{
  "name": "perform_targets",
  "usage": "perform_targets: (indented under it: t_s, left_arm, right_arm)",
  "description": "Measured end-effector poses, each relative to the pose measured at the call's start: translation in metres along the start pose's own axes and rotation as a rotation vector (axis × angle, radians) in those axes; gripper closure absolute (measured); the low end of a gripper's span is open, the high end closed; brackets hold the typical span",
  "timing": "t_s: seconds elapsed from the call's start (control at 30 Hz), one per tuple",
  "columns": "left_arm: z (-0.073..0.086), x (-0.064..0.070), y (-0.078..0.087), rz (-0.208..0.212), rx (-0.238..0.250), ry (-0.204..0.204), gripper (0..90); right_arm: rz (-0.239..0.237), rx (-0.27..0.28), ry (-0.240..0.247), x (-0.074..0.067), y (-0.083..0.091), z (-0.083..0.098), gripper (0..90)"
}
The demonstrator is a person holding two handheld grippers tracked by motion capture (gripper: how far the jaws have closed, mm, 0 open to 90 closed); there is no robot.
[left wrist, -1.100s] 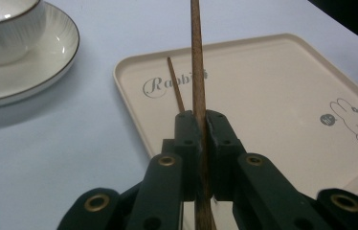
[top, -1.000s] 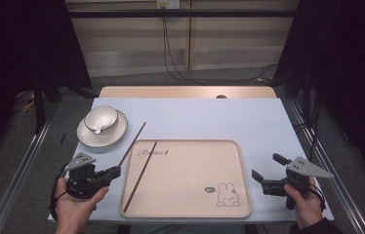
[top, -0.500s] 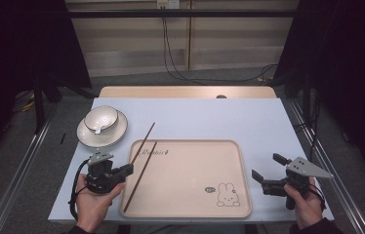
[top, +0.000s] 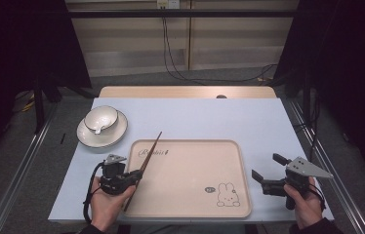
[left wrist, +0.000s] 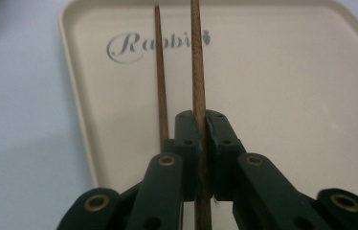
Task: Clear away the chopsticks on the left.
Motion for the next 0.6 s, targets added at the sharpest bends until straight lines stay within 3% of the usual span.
perform_targets:
  t_s: [0.3, 0.43, 0.6]
  left_arm:
    - [0.013, 0.003, -0.007, -0.021, -0.05, 0.005, 84.6]
    - [0.016, 0.004, -0.013, -0.026, -0.079, -0.039, 84.5]
    - [0.017, 0.005, -0.015, -0.032, -0.085, -0.043, 84.4]
  right_arm:
    - [-0.001, -0.001, 0.0, 0.0, 0.0, 0.0, 2.3]
    - [-0.001, 0.0, 0.0, 0.0, 0.0, 0.0, 2.3]
    - [0.002, 0.003, -0.002, 0.0, 0.0, 0.0, 2.4]
Point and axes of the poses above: each handheld gripper's, and its own axes: y roughly backward along the jaws, z roughly out of its underside, x roughly to its right, the point moved 4 cm from there along -y, roughly forward along the jaws, and after that the axes turned 6 degrees about x, right-handed, at the moved point
